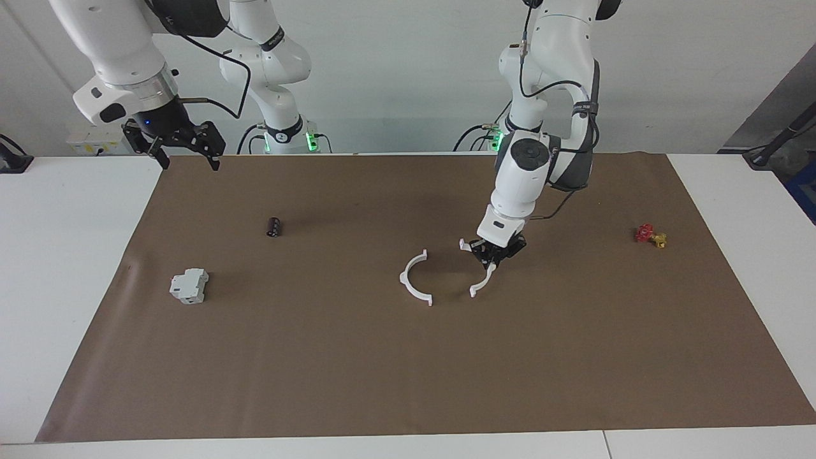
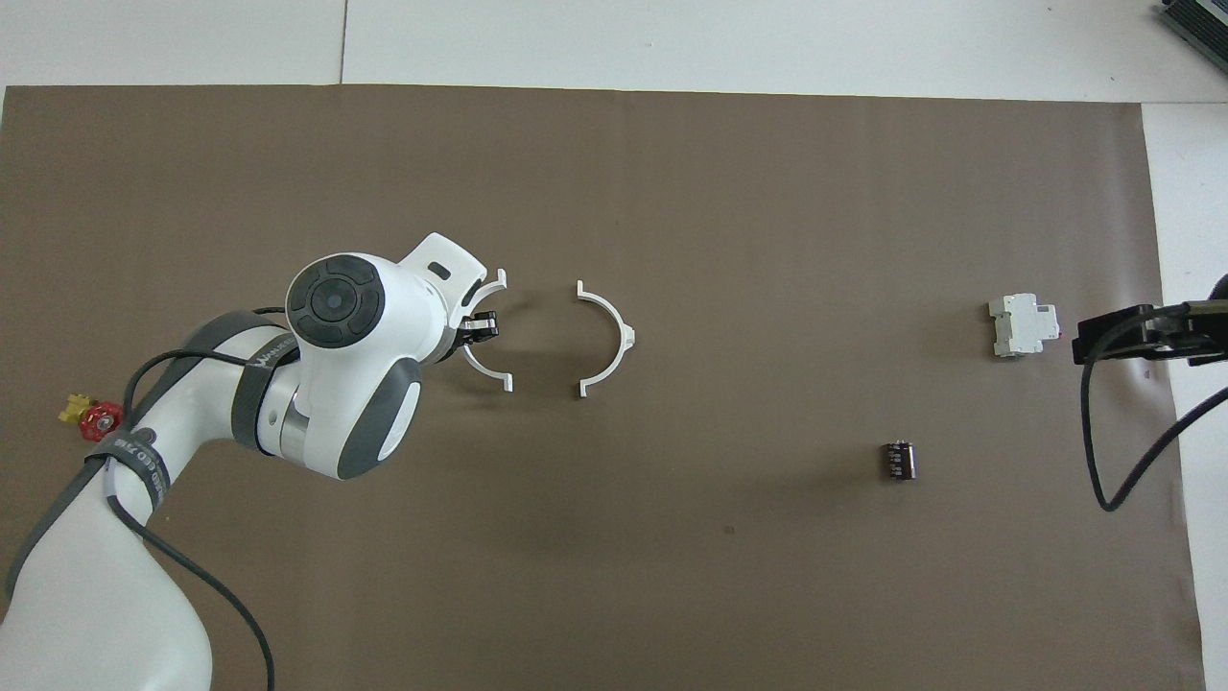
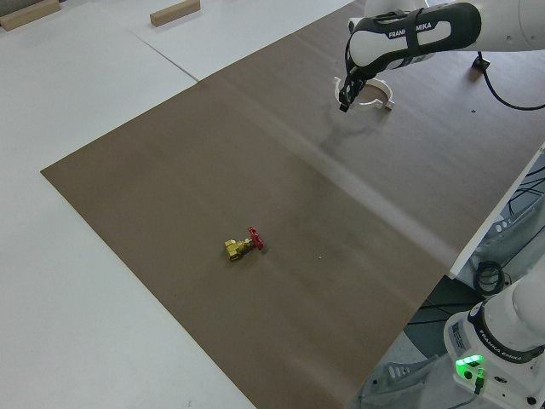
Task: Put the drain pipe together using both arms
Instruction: 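Carry the clamp half with the left gripper toward the placed half, then press the held half against the placed half to close the ring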
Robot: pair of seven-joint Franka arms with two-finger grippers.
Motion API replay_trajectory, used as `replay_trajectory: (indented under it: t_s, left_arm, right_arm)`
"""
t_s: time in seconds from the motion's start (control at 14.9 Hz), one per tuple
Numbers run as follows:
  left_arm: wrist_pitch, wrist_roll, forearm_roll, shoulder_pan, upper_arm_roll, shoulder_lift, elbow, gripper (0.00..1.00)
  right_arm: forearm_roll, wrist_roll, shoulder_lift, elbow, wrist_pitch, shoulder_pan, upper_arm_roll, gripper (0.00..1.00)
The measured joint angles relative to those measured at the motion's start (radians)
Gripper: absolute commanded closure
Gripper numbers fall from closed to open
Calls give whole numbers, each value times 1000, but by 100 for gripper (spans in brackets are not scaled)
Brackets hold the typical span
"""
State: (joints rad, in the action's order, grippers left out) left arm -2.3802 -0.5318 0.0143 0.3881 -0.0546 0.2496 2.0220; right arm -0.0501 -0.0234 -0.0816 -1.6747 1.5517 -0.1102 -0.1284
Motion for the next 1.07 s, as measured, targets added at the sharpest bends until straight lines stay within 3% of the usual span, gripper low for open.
replay_trajectory:
  t_s: [1.07]
  left_arm:
    - [-91,-49,0,95,0,111,-42,100]
  right_arm:
    - [0,0,0,0,0,0,0,0]
